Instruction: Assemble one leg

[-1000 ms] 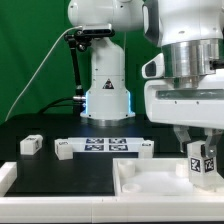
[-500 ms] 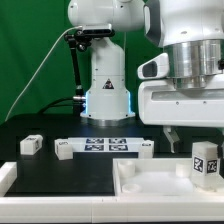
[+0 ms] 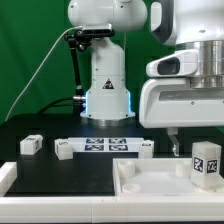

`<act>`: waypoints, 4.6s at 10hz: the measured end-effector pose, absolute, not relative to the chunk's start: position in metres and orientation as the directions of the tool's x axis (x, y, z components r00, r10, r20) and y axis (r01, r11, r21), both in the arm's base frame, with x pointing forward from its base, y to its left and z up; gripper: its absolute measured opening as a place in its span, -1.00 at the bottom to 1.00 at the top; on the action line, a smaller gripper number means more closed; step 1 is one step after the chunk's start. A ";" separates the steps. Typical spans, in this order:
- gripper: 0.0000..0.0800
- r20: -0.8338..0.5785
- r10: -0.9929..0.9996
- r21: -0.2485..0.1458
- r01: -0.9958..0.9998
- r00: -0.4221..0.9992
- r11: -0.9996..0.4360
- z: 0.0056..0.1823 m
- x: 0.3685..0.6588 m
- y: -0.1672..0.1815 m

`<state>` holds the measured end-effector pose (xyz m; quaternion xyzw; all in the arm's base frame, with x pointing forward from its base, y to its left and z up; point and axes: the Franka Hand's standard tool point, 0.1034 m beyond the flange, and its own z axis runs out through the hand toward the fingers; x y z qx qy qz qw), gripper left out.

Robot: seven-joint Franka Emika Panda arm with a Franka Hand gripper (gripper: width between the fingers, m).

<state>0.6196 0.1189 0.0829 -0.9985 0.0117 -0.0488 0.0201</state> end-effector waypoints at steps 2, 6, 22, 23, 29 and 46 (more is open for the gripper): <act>0.62 0.107 0.103 -0.020 0.106 0.989 -0.994 0.083 0.619 0.121; 0.32 0.143 0.175 -0.006 0.177 0.974 -0.984 0.081 0.621 0.122; -0.27 0.015 -0.954 -0.149 -0.943 0.300 -0.299 0.079 0.617 0.120; -0.27 0.001 -0.971 -0.151 -0.960 0.239 -0.236 0.078 0.617 0.120; 0.55 0.011 -0.932 -0.157 -0.920 0.363 -0.360 0.079 0.619 0.119; -0.28 0.144 0.029 0.012 0.028 0.989 -1.000 0.079 0.622 0.113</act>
Offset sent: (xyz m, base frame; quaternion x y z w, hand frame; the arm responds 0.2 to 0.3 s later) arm -0.0082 0.0047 0.0002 0.0051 0.0492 -0.0515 0.9974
